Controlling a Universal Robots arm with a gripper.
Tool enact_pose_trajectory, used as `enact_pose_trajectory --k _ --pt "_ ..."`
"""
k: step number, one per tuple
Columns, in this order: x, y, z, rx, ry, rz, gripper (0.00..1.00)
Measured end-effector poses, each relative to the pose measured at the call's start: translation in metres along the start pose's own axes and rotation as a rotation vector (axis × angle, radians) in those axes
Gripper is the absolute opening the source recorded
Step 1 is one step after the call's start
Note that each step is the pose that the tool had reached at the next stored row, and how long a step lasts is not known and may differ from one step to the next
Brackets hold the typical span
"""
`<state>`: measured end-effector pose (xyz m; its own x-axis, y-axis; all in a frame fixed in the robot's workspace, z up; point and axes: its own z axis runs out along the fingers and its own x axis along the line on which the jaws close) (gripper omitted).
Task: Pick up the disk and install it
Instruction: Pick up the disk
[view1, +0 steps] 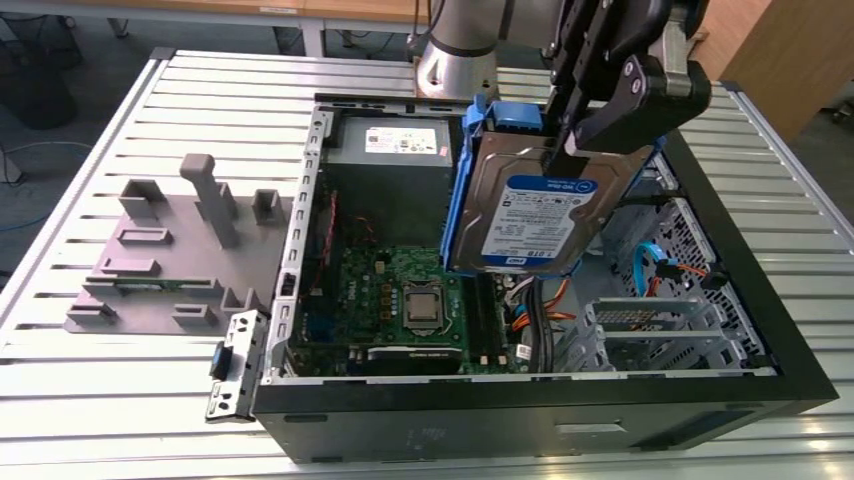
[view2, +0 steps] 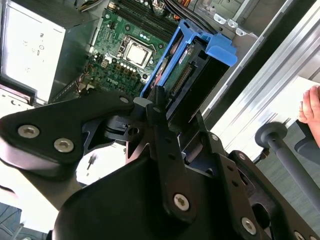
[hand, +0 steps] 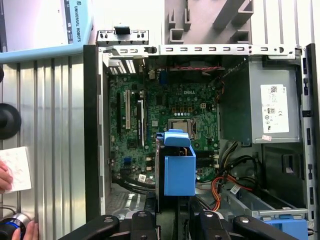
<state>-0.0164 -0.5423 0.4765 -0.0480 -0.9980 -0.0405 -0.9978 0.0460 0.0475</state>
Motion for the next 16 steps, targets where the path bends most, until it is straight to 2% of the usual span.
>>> enact_pose_trajectory --k 3,6,16 --pt "0.0 -0.0004 0.0 0.0 -0.0001 0.0 0.35" --pt "-0.0001 -0.0034 0.0 0.0 0.0 0.0 0.35" --pt "-0.0012 -0.0246 -0.0006 0.0 -0.0001 0.0 0.35"
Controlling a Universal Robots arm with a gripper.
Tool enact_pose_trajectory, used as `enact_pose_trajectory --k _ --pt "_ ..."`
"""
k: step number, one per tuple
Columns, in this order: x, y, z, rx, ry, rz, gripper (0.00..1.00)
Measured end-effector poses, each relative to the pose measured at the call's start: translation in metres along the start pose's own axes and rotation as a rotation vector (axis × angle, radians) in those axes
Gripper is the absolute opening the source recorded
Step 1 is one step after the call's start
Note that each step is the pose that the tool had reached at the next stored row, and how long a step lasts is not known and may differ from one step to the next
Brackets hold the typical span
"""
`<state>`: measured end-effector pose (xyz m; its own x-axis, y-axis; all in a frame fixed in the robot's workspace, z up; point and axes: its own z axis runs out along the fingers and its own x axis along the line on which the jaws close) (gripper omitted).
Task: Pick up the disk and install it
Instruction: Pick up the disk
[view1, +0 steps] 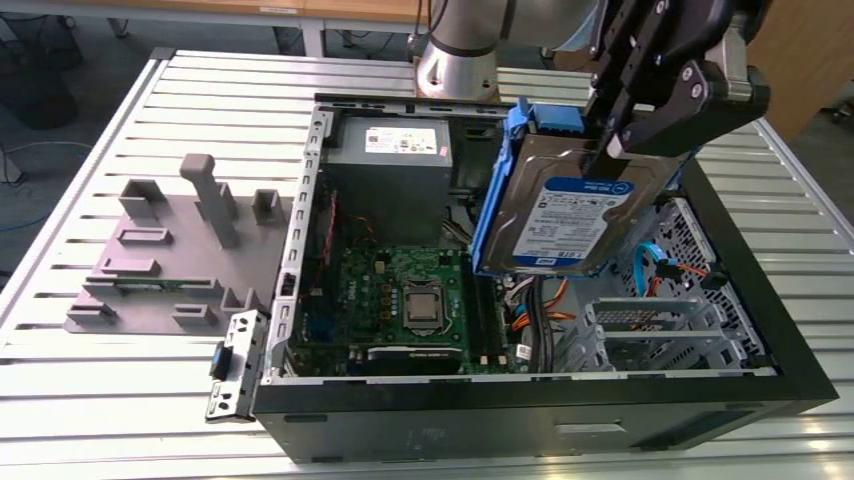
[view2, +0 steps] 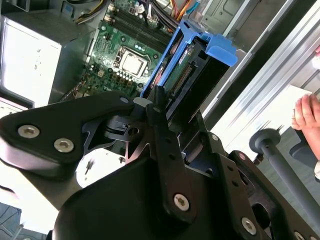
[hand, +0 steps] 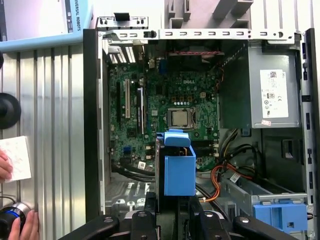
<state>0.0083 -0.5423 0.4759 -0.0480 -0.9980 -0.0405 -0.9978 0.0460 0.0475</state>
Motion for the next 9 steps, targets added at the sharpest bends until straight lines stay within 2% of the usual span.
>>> enact_pose_trajectory --k 4,9 --pt "0.0009 -0.0007 0.0 0.0 -0.0001 0.0 0.35" --pt "0.0113 -0.0019 -0.0005 0.0 0.0 0.0 0.35"
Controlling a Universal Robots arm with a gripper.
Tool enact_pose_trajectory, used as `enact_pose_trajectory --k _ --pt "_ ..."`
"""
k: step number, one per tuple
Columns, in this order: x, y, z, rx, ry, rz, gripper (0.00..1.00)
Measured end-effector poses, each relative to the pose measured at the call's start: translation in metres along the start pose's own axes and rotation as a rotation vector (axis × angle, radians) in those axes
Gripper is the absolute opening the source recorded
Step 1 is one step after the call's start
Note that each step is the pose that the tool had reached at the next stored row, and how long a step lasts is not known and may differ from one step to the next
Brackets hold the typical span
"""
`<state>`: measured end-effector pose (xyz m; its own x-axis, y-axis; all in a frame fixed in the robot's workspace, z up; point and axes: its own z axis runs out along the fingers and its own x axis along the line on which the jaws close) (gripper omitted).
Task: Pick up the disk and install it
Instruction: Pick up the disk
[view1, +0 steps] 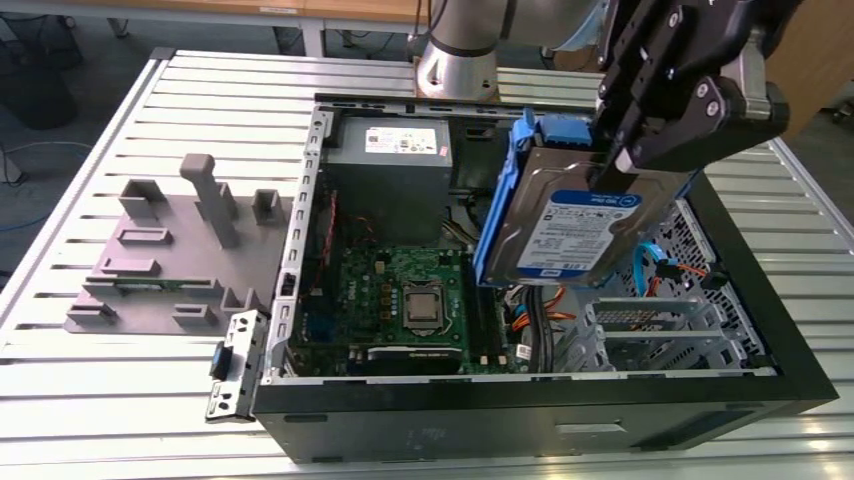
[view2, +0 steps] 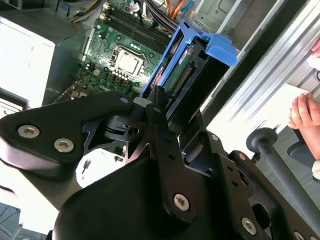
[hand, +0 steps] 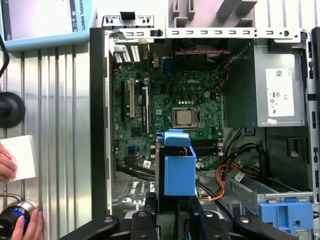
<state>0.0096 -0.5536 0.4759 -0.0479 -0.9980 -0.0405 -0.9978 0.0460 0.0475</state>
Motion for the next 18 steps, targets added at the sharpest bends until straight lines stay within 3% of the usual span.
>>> enact_pose_trajectory --k 11,15,18 --pt "0.0237 -0.0024 -0.001 0.0 0.0001 0.0 0.35" --pt "0.025 -0.005 -0.0008 0.0 0.0001 0.0 0.35" --pt "0.0249 -0.0105 -0.0005 0.0 0.0001 0.0 0.35"
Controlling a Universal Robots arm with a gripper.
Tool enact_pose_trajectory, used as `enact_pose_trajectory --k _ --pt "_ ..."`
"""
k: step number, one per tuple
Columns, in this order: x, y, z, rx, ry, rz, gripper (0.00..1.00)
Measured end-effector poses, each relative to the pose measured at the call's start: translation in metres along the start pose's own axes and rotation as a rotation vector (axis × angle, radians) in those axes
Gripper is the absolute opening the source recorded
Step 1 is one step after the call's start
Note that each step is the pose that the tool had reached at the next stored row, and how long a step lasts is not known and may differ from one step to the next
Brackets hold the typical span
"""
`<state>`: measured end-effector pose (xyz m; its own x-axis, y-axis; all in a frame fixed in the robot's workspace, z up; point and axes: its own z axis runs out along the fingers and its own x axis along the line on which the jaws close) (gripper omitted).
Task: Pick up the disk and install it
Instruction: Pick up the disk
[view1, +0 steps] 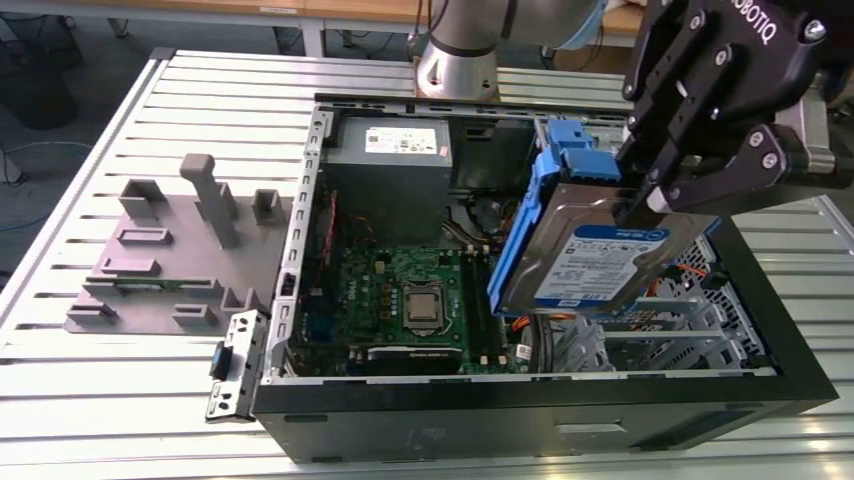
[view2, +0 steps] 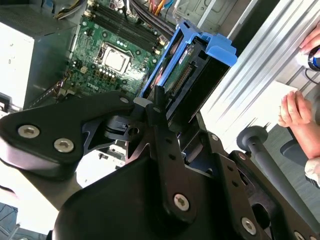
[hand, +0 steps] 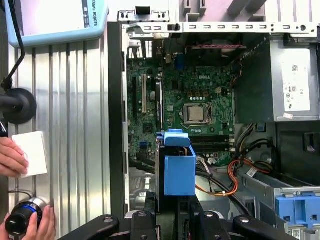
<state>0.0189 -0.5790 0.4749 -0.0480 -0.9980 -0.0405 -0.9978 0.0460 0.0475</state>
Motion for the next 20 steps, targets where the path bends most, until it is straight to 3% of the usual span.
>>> enact_pose_trajectory --k 9,20 --pt "-0.0011 -0.0247 -0.0001 0.0 0.0 0.0 0.35" --pt "-0.0027 -0.0609 0.002 -0.0006 0.0001 -0.005 0.35"
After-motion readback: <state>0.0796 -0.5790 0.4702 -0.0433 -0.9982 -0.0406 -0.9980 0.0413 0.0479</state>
